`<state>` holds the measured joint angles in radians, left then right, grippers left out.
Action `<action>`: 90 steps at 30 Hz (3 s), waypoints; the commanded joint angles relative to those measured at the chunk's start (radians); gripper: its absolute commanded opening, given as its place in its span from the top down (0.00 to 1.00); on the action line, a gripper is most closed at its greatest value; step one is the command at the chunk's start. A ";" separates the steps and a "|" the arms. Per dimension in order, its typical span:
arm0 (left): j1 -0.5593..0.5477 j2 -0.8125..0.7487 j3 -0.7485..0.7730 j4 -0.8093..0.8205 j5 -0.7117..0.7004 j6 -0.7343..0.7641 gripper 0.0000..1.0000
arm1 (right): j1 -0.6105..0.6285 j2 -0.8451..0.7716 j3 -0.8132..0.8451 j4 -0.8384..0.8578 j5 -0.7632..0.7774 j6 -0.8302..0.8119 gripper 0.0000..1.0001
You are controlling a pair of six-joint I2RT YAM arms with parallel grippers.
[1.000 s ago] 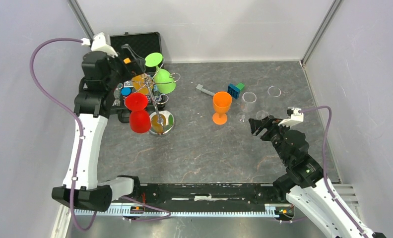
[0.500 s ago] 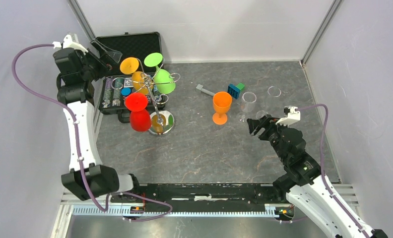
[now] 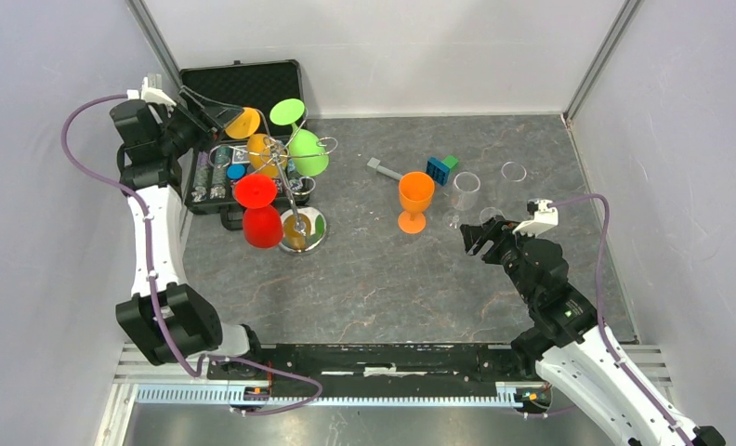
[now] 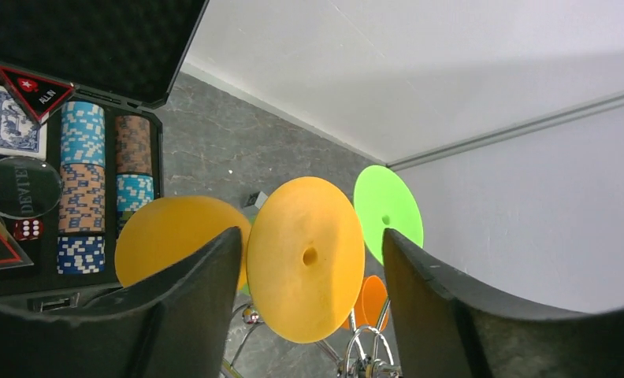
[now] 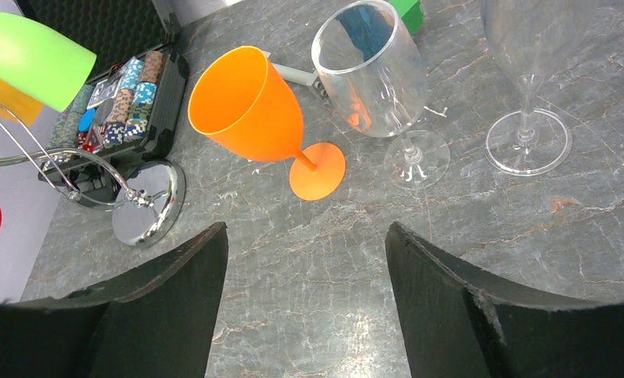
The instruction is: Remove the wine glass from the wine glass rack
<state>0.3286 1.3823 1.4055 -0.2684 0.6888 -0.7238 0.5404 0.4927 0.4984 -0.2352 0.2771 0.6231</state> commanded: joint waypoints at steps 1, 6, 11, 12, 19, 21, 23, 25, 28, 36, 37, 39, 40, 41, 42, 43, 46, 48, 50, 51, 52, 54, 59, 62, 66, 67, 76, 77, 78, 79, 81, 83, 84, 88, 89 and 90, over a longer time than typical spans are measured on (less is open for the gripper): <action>0.023 0.016 -0.028 0.084 0.083 -0.093 0.35 | -0.002 -0.002 -0.001 0.042 0.005 -0.019 0.22; 0.035 0.019 -0.061 0.119 0.114 -0.140 0.46 | -0.002 0.000 -0.003 0.041 0.004 -0.019 0.22; 0.044 0.028 -0.085 0.182 0.160 -0.202 0.57 | -0.002 -0.002 -0.004 0.042 0.005 -0.013 0.22; 0.047 0.030 -0.090 0.200 0.170 -0.218 0.60 | -0.002 -0.001 -0.004 0.042 0.006 -0.013 0.22; 0.063 0.041 -0.114 0.328 0.224 -0.329 0.80 | -0.002 0.000 -0.006 0.043 0.005 -0.009 0.22; 0.066 0.041 -0.113 0.336 0.224 -0.333 0.87 | -0.002 0.000 -0.006 0.045 0.005 -0.008 0.22; 0.065 0.040 -0.116 0.347 0.229 -0.335 0.95 | -0.003 0.002 -0.004 0.045 0.005 -0.009 0.22; 0.067 0.040 -0.120 0.358 0.232 -0.340 0.98 | -0.002 0.001 -0.006 0.047 0.006 -0.009 0.22; 0.066 0.035 -0.121 0.376 0.230 -0.350 0.98 | -0.002 0.003 -0.005 0.046 0.007 -0.008 0.22; 0.067 0.011 -0.100 0.418 0.206 -0.364 0.98 | -0.002 0.006 -0.001 0.051 0.011 -0.008 0.22; 0.067 0.007 -0.098 0.422 0.206 -0.367 0.98 | -0.002 0.006 -0.001 0.050 0.010 -0.009 0.22; 0.067 0.000 -0.096 0.433 0.207 -0.375 0.98 | -0.002 0.007 -0.001 0.051 0.010 -0.009 0.22; 0.067 -0.004 -0.094 0.437 0.206 -0.378 0.98 | -0.002 0.007 -0.001 0.052 0.011 -0.009 0.22; 0.066 -0.010 -0.091 0.438 0.206 -0.381 0.98 | -0.002 0.007 -0.001 0.052 0.010 -0.008 0.22; 0.067 -0.014 -0.088 0.440 0.204 -0.383 0.98 | -0.002 0.006 -0.001 0.054 0.011 -0.007 0.22; 0.067 -0.018 -0.084 0.445 0.203 -0.386 0.98 | -0.002 0.007 -0.001 0.054 0.011 -0.007 0.22; 0.066 -0.022 -0.071 0.453 0.188 -0.385 0.98 | -0.002 0.005 -0.001 0.054 0.012 -0.008 0.22; 0.066 -0.015 -0.067 0.462 0.177 -0.388 0.98 | -0.002 0.005 -0.003 0.054 0.012 -0.007 0.22; 0.063 -0.004 -0.074 0.502 0.161 -0.410 0.98 | -0.003 0.006 -0.005 0.054 0.012 -0.006 0.22; 0.062 0.005 -0.079 0.534 0.156 -0.428 0.98 | -0.002 0.005 -0.007 0.055 0.012 -0.004 0.22; 0.060 0.019 -0.079 0.563 0.150 -0.451 0.98 | -0.002 0.006 -0.009 0.058 0.013 -0.004 0.22; 0.055 0.048 -0.081 0.623 0.147 -0.498 0.98 | -0.002 0.008 -0.013 0.065 0.008 -0.001 0.22; 0.026 0.105 -0.067 0.730 0.156 -0.572 0.98 | -0.002 0.018 -0.014 0.073 -0.001 0.002 0.22; 0.002 0.120 -0.052 0.727 0.188 -0.576 0.98 | -0.002 0.016 -0.015 0.073 0.002 0.002 0.22; -0.009 0.110 -0.058 0.693 0.225 -0.555 0.98 | -0.002 0.013 -0.018 0.072 0.009 0.000 0.22; -0.009 0.100 -0.061 0.672 0.229 -0.545 0.98 | -0.002 0.014 -0.016 0.072 0.009 0.001 0.23; -0.008 -0.031 -0.067 0.387 0.185 -0.347 0.98 | -0.002 0.030 -0.017 0.080 -0.003 -0.006 0.22; -0.008 -0.047 -0.061 0.343 0.172 -0.318 0.98 | -0.002 0.032 -0.017 0.080 -0.004 -0.007 0.22; -0.008 -0.060 -0.054 0.303 0.164 -0.280 0.98 | -0.002 0.032 -0.016 0.080 -0.004 -0.007 0.22; -0.008 -0.075 -0.045 0.248 0.146 -0.242 0.98 | -0.002 0.030 -0.017 0.080 -0.005 -0.007 0.22; -0.008 -0.101 -0.024 0.147 0.108 -0.175 0.98 | -0.003 0.027 -0.020 0.081 -0.007 -0.005 0.22; -0.008 -0.121 0.002 0.059 0.065 -0.116 0.98 | -0.002 0.024 -0.023 0.081 -0.010 -0.003 0.22; -0.008 -0.132 0.012 0.033 0.049 -0.097 0.98 | -0.003 0.025 -0.024 0.081 -0.011 -0.002 0.22; -0.008 -0.170 0.026 0.008 0.009 -0.048 0.98 | -0.002 0.027 -0.024 0.082 -0.018 -0.001 0.22; -0.008 -0.180 0.030 0.004 -0.001 -0.037 0.98 | -0.002 0.027 -0.024 0.082 -0.023 -0.001 0.22; -0.008 -0.187 0.035 0.003 -0.007 -0.026 0.98 | -0.002 0.027 -0.024 0.084 -0.026 -0.001 0.22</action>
<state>0.3183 1.2476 1.3834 -0.2161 0.7490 -0.8753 0.5404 0.5228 0.4778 -0.1883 0.2653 0.6235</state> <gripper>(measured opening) 0.035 0.778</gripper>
